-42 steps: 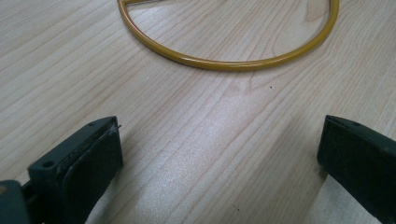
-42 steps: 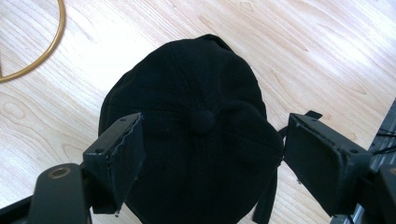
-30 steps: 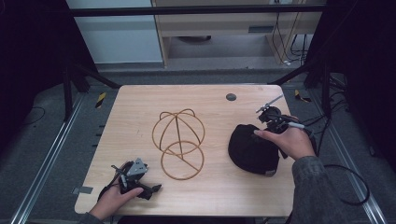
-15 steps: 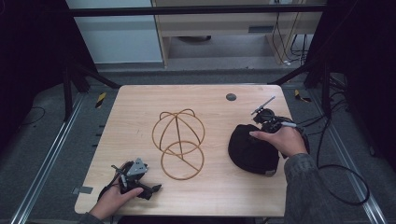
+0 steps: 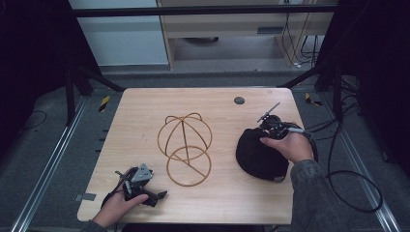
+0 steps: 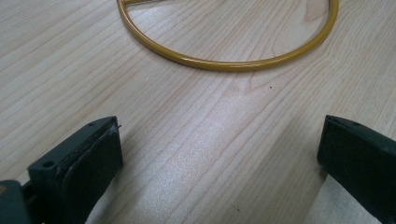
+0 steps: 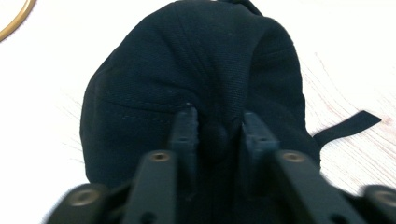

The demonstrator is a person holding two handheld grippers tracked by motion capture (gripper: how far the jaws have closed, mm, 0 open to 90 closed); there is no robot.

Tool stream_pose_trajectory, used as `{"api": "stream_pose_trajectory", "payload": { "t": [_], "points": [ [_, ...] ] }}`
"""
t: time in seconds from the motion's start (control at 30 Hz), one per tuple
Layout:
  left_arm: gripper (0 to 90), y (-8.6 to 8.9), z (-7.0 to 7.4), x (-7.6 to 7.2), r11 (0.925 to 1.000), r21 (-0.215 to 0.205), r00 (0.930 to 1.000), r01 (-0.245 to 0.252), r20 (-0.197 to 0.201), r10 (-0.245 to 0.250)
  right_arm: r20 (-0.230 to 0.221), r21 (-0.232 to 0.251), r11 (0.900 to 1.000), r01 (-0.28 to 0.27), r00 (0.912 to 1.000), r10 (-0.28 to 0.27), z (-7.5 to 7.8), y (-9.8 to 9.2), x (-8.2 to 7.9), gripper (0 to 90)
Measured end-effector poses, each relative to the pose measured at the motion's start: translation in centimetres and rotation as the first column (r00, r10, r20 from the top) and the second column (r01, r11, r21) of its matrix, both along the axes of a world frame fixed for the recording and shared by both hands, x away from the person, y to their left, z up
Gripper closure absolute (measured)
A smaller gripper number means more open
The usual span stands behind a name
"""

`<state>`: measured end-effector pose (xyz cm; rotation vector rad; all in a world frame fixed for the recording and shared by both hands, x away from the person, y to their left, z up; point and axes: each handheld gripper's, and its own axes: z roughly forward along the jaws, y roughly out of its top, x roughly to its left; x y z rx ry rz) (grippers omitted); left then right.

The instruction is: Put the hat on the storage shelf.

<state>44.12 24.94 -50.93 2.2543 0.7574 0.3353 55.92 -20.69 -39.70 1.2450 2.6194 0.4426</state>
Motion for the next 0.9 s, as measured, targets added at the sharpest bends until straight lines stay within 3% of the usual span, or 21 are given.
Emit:
{"api": "stream_pose_trajectory", "payload": {
  "t": [0.13, 0.43, 0.67, 0.9],
  "points": [
    [0.0, 0.0, 0.0, 0.0, 1.0, 0.0, 1.0, 0.001, 0.0, -0.001, 0.008, 0.008, 1.0, -0.002, 1.0, 0.002, 0.3, -0.1, -0.3, 75.8],
    [0.0, 0.0, 0.0, -0.1, 1.0, -0.002, 1.0, -0.001, -0.002, 0.001, 0.052, 0.077, 0.997, 0.001, 0.9986, -0.005, 2.1, -0.8, -1.8, 76.4],
    [0.0, 0.0, 0.0, -0.1, 1.0, -0.002, 1.0, -0.001, -0.001, 0.001, 0.126, 0.154, 0.988, -0.031, 0.992, 0.012, 4.6, -1.0, -3.4, 76.6],
    [0.0, 0.0, 0.0, -0.1, 1.0, -0.001, 1.0, -0.002, -0.001, 0.002, 0.187, 0.229, 0.972, -0.06, 0.9822, 0.016, 6.6, -1.2, -5.0, 76.8]
  ]
}}
